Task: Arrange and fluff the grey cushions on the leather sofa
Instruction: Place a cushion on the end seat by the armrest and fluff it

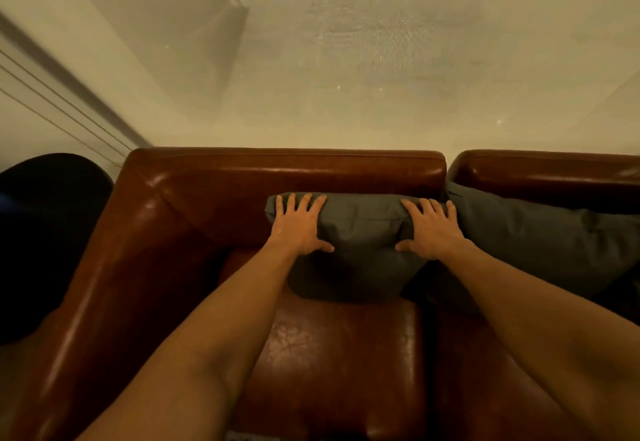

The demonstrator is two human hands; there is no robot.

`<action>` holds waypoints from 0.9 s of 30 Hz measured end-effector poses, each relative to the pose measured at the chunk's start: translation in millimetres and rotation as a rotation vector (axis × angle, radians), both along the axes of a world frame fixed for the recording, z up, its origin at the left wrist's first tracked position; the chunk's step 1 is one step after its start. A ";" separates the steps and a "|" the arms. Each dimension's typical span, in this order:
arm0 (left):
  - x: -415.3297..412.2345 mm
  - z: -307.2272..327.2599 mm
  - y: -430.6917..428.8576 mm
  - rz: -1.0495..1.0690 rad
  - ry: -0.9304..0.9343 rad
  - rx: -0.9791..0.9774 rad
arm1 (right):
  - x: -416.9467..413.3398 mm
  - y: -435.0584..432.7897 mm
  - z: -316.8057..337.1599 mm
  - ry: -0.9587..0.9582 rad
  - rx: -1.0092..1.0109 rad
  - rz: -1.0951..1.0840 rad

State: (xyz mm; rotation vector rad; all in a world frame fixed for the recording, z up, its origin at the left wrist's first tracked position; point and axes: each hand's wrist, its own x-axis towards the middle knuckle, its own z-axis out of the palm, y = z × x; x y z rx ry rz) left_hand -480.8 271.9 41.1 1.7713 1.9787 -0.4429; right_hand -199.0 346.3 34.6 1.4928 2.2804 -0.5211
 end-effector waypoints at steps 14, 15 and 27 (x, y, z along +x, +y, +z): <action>2.2 13.3 -38.1 0.136 0.127 0.035 | 36.4 -12.4 0.9 0.122 0.015 0.095; 1.9 13.4 -40.5 0.127 0.145 0.065 | 35.0 -14.1 0.0 0.137 0.037 0.095; -96.3 18.8 -88.0 0.168 0.119 0.088 | -73.3 -22.1 2.1 0.223 0.146 0.145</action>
